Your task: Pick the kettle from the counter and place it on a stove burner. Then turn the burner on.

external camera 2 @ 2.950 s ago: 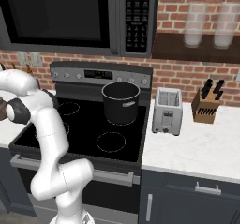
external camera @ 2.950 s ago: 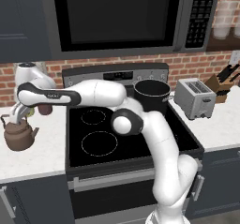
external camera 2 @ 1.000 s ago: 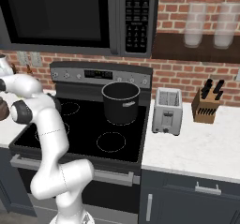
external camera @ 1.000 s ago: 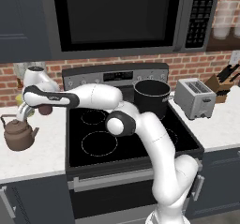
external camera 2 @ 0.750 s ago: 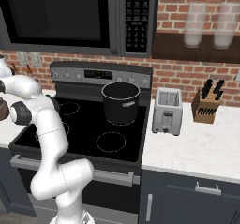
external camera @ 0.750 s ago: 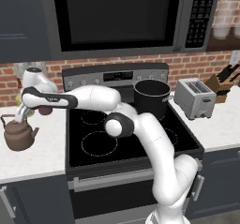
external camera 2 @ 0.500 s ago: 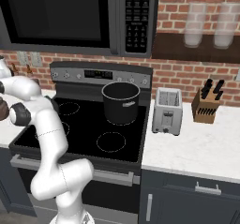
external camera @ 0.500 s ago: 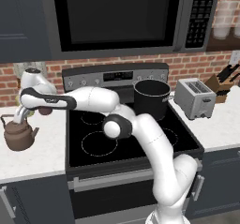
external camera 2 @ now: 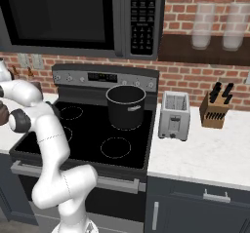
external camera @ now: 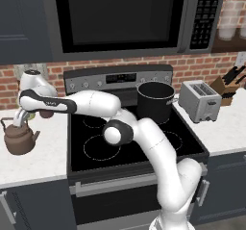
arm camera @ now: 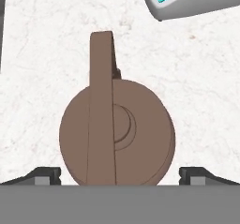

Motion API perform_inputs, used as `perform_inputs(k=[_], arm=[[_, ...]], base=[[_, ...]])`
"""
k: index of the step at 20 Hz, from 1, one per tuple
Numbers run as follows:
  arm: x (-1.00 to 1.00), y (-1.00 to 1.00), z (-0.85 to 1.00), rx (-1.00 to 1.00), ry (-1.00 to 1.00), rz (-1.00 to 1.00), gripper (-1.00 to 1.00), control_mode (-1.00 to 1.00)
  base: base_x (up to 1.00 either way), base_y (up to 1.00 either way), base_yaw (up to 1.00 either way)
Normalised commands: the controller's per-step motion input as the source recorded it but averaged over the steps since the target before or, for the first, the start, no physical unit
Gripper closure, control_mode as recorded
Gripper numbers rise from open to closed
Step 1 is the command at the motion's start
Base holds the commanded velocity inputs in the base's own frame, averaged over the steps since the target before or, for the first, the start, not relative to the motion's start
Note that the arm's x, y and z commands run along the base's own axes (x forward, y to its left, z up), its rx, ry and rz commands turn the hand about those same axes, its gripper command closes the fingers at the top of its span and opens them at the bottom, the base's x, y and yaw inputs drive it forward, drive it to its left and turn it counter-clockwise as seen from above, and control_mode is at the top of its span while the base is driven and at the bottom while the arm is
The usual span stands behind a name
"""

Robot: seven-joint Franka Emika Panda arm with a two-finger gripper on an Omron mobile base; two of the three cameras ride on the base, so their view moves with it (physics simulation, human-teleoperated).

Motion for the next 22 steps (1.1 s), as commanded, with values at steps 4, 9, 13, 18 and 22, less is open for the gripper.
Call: perform_inputs(k=[4, 9, 13, 18, 22], arm=[[0.0, 0.0, 0.0, 0.0, 0.0, 0.0, 1.0, -1.0], [-0.01, 0.0, 0.0, 0.0, 0.0, 0.0, 1.0, -1.0], [-0.04, 0.0, 0.0, 0.0, 0.0, 0.0, 1.0, -1.0], [-0.38, 0.0, 0.0, 0.0, -0.01, 0.0, 1.0, -1.0], [-0.69, 0.0, 0.0, 0.0, -0.07, 0.0, 1.0, -1.0]], base=[[0.0, 0.0, 0.0], [0.0, 0.0, 0.0], [0.0, 0.0, 0.0], [0.0, 0.0, 0.0], [0.0, 0.0, 0.0]])
